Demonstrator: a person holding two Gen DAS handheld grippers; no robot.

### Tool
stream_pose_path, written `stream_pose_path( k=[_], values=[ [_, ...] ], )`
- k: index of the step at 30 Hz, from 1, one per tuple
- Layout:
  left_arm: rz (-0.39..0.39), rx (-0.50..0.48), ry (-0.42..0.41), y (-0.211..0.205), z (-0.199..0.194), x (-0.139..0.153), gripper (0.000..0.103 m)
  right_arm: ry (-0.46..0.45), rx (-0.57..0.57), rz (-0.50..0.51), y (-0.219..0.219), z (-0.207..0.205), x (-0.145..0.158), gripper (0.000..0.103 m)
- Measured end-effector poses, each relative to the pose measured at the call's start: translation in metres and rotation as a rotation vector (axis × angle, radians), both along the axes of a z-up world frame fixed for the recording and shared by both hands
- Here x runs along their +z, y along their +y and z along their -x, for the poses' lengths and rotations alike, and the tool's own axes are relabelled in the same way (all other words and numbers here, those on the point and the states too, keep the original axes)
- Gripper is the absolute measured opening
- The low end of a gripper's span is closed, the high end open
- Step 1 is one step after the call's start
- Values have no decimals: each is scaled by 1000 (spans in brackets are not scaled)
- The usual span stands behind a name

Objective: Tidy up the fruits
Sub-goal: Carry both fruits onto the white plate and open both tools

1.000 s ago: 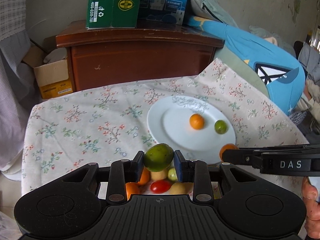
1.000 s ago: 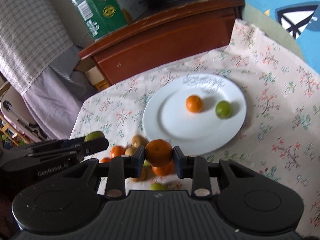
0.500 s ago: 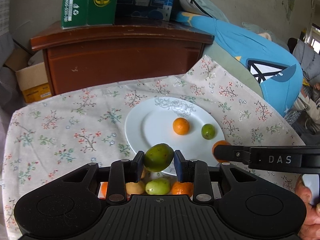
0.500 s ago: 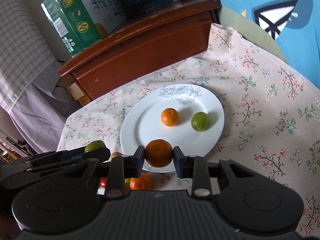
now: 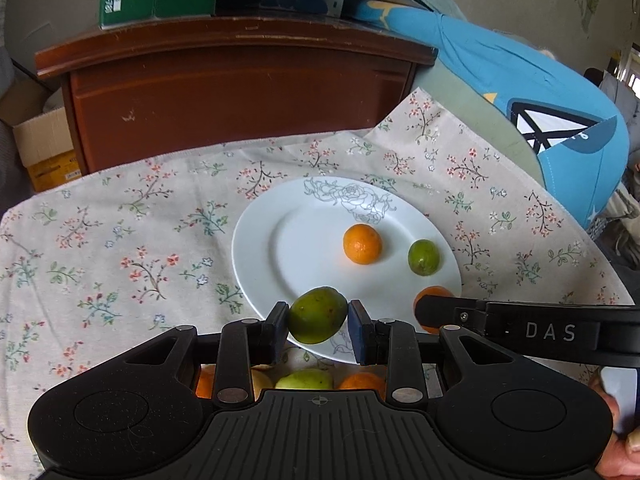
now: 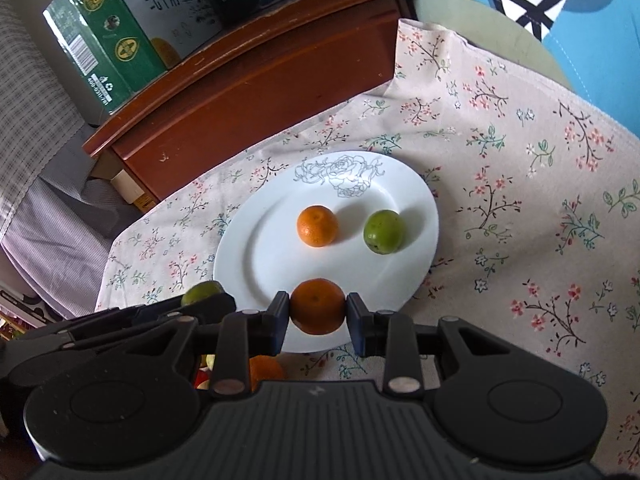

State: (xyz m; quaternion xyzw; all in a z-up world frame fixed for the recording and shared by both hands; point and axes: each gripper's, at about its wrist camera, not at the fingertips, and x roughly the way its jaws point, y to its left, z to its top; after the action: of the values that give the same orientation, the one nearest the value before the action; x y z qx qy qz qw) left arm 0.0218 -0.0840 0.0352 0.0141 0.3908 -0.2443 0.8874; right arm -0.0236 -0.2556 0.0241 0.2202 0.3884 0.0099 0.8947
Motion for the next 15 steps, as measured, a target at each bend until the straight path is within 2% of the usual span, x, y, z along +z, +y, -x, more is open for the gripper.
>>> stream_pose_path(
  k=[8,10,12,15],
  values=[
    [17,30,16,-6,-11,-5,32,7,-44,-32,-8,-6,-8,34],
    [19,47,9,-6,-11,-1,40,-3,-55,-42,-10,-5,-7,34],
    [23,68,-11,-4,-9,4,54,-15,-65,-46,-12,-4,-4,35],
    [14,84,-41,-1,-5,15,60,-24,-79,-53,-15,-2,-2,35]
  ],
)
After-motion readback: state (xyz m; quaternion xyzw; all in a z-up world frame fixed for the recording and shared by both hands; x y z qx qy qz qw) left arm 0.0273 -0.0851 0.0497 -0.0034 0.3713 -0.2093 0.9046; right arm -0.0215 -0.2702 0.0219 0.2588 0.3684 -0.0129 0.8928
